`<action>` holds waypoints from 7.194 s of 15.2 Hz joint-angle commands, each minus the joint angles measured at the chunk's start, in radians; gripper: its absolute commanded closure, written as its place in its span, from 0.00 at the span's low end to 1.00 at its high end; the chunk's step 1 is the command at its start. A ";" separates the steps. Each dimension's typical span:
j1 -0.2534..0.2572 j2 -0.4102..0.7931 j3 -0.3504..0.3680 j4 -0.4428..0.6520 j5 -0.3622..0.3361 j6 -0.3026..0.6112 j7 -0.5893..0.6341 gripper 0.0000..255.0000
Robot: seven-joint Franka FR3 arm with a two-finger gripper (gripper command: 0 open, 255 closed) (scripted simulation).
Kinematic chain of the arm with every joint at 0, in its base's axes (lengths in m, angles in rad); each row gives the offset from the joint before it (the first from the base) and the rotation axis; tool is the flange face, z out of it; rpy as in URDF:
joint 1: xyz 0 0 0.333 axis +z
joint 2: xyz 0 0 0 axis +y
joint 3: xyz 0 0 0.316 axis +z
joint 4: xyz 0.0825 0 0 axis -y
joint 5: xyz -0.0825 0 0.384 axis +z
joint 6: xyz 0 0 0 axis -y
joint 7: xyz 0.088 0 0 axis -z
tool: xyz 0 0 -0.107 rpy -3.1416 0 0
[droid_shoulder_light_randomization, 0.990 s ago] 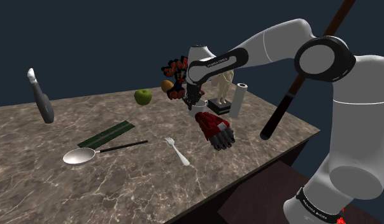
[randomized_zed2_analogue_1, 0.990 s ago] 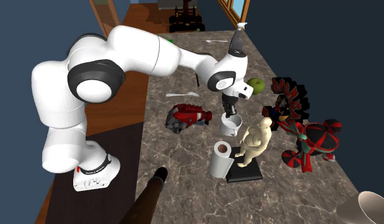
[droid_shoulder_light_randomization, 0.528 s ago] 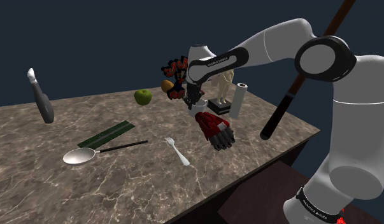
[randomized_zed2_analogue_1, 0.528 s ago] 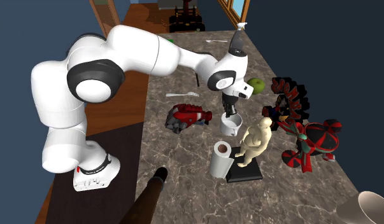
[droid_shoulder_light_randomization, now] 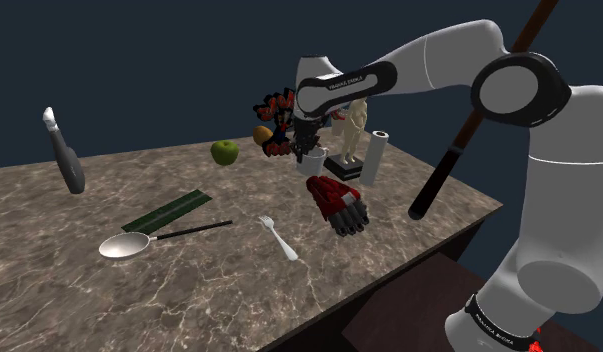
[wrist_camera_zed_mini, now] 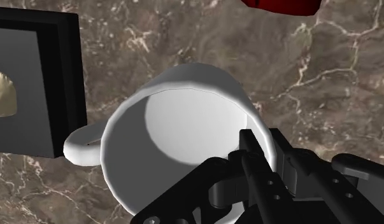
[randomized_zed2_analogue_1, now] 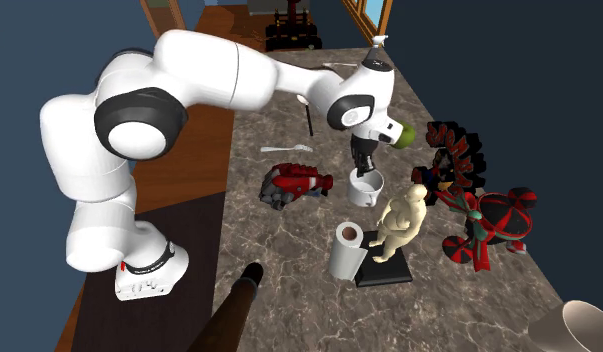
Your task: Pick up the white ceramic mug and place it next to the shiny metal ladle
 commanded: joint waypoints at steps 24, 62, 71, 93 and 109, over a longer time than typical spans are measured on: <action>0.049 -0.131 0.029 0.088 0.003 -0.223 0.059 1.00; 0.521 -0.155 0.363 0.023 -0.080 -0.264 0.880 1.00; 0.520 -0.135 0.359 -0.073 -0.094 -0.151 0.896 1.00; 0.527 -0.061 0.343 -0.189 -0.140 0.031 0.936 1.00; 0.526 -0.108 0.356 -0.122 -0.110 -0.078 0.917 0.00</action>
